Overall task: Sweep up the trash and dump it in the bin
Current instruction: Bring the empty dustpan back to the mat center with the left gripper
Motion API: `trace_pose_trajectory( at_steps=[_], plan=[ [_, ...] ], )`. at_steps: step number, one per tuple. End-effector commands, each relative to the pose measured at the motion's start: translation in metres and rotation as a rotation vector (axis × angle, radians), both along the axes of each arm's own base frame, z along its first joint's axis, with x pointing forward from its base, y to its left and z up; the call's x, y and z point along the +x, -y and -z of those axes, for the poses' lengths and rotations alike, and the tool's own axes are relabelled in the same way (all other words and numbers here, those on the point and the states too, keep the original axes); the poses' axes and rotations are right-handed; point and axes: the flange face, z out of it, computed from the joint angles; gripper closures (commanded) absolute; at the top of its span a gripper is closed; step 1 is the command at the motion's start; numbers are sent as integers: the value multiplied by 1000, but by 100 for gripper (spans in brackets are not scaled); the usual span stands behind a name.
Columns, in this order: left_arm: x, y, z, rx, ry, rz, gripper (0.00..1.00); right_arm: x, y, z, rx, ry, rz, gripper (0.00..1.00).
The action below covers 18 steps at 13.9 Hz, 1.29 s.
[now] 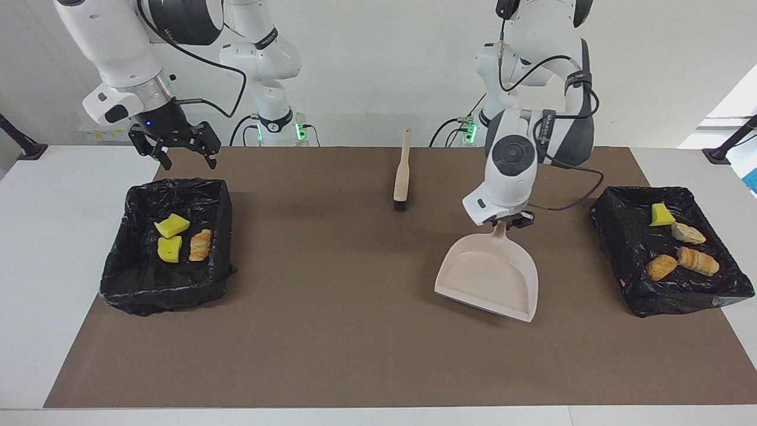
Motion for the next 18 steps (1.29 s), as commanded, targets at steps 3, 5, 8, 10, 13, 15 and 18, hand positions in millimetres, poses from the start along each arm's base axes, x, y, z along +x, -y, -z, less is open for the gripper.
trace_pose_trajectory(
  at_steps=[3,5,8,10,13,15,18],
  plan=[
    [-8,77,2,-14,52,-190,100,-3,0,-1,11,13,16,0],
    [-7,112,13,-15,54,-210,100,-3,0,-1,11,13,16,0],
    [-3,153,37,-28,58,-236,100,-3,-1,-1,12,12,14,0],
    [-3,156,36,-45,54,-238,100,-3,-2,-1,15,12,14,0],
    [-13,168,35,-56,57,-209,63,-3,-1,-1,15,12,16,0],
    [-16,168,35,-56,55,-205,6,-3,-2,-1,15,12,14,0],
    [-20,160,27,-48,56,-207,0,-3,-2,-1,15,12,14,0]
  ],
)
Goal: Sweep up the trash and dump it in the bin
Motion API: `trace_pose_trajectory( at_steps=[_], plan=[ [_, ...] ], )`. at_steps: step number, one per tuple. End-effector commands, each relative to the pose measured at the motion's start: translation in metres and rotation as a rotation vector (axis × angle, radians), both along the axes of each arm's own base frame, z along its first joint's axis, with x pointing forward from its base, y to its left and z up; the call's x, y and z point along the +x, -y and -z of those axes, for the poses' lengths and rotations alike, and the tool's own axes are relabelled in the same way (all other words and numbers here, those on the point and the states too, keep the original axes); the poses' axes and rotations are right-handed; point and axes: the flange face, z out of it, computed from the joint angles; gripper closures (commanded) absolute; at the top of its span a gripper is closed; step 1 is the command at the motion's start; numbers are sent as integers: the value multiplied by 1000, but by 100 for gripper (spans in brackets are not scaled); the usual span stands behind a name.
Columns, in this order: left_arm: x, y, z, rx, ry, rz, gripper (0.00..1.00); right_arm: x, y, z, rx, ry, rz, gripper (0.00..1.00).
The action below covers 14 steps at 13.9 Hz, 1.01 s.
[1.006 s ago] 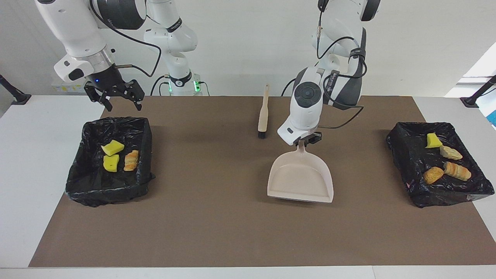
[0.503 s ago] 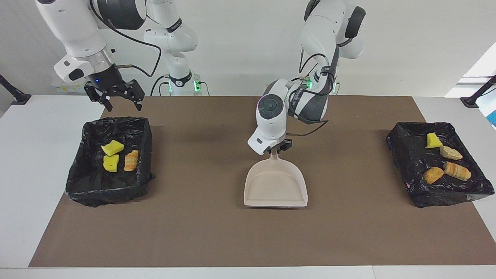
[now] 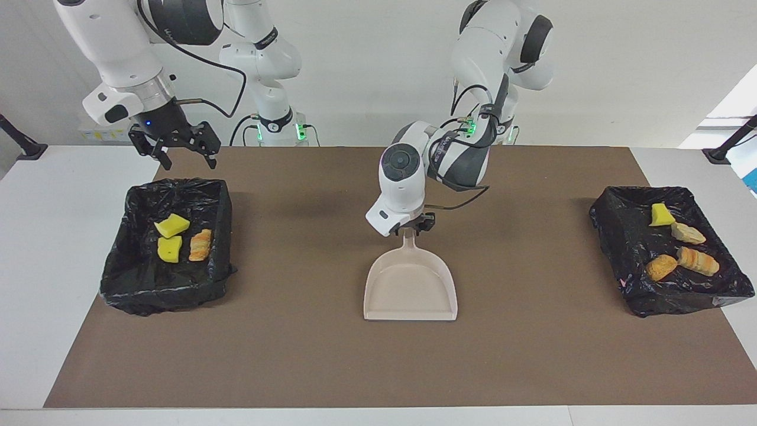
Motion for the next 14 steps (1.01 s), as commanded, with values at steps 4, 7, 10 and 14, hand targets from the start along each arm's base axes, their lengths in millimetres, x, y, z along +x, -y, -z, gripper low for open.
trace_pose_trajectory(
  at_steps=[4,7,10,14],
  plan=[
    [1,-95,-69,-15,40,-114,0,-3,-1,-1,15,12,15,0],
    [-9,-168,-105,-51,87,-98,0,-3,-1,-2,15,13,17,0],
    [-30,-246,-156,-96,108,-31,0,-3,-1,-1,15,12,15,0],
    [-36,-329,-221,-119,107,25,0,-3,-1,-1,15,12,15,0]
  ],
)
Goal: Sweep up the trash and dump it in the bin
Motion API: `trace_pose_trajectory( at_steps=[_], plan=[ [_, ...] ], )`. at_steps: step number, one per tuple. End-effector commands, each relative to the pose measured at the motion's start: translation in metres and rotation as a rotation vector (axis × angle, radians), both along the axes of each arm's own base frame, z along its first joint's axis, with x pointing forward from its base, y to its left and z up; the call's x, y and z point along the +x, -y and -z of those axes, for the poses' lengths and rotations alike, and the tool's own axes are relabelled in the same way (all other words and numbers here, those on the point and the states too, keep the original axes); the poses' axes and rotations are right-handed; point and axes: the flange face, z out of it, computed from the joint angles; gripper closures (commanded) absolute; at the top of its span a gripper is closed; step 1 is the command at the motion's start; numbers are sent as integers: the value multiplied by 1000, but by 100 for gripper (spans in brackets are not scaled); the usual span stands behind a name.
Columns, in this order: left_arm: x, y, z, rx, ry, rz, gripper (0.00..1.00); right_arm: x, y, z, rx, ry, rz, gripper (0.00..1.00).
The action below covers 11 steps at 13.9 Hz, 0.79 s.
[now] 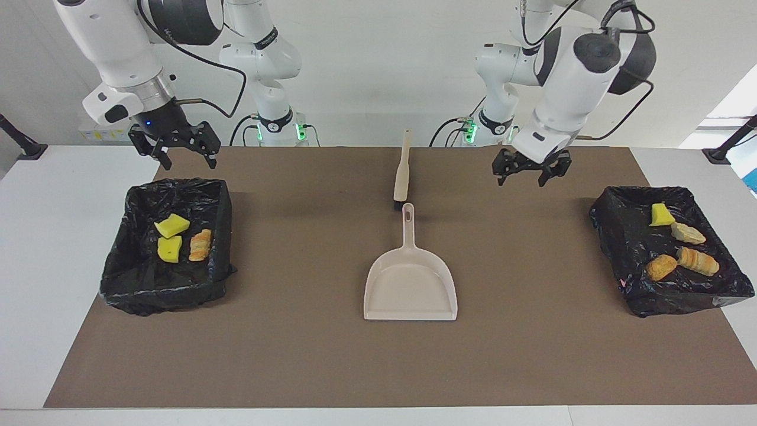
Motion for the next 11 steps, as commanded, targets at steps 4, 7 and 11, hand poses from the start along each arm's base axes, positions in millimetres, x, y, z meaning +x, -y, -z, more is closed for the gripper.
trace_pose_trajectory(
  at_steps=[4,7,11],
  plan=[
    [-13,-79,-86,8,-22,70,0,-3,-1,-1,15,12,15,0],
    [1,-99,-106,13,-45,99,0,-3,-1,-1,15,12,15,0],
    [0,-108,-108,6,-21,77,0,-3,-1,-1,15,12,17,0]
  ],
)
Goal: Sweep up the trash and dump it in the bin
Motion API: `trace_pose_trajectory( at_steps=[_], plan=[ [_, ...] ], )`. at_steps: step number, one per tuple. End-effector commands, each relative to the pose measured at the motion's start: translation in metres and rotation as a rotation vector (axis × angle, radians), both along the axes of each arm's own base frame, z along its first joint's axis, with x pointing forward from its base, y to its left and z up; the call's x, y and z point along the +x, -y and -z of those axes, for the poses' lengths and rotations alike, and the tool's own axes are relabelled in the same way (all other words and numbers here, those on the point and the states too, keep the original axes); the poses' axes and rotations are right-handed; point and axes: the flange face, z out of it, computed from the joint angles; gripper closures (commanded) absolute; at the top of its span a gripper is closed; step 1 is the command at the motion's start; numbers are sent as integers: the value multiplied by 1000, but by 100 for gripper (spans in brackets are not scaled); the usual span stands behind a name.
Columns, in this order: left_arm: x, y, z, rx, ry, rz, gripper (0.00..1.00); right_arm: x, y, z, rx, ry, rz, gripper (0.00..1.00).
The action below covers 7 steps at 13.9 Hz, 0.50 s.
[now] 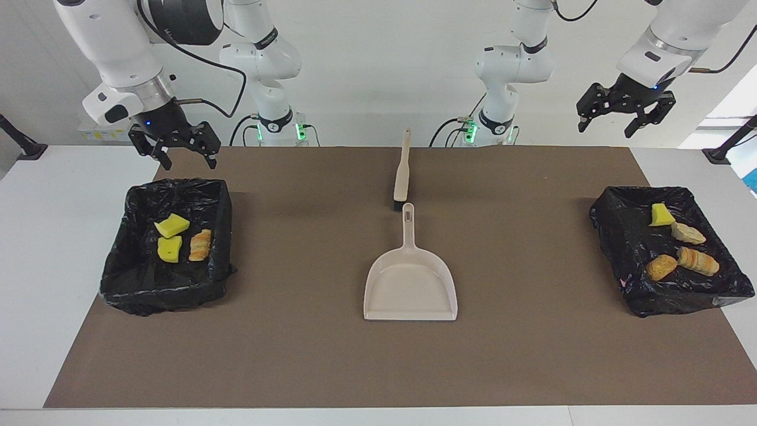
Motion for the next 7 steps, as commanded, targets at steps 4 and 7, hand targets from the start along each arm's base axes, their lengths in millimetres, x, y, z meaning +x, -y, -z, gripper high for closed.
trace_pose_trajectory(
  at_steps=[4,7],
  plan=[
    [5,-12,-1,12,29,-11,0,-3,-1,-1,15,12,15,0],
    [5,-9,0,12,27,-4,0,-3,-1,-1,15,12,15,0]
  ],
)
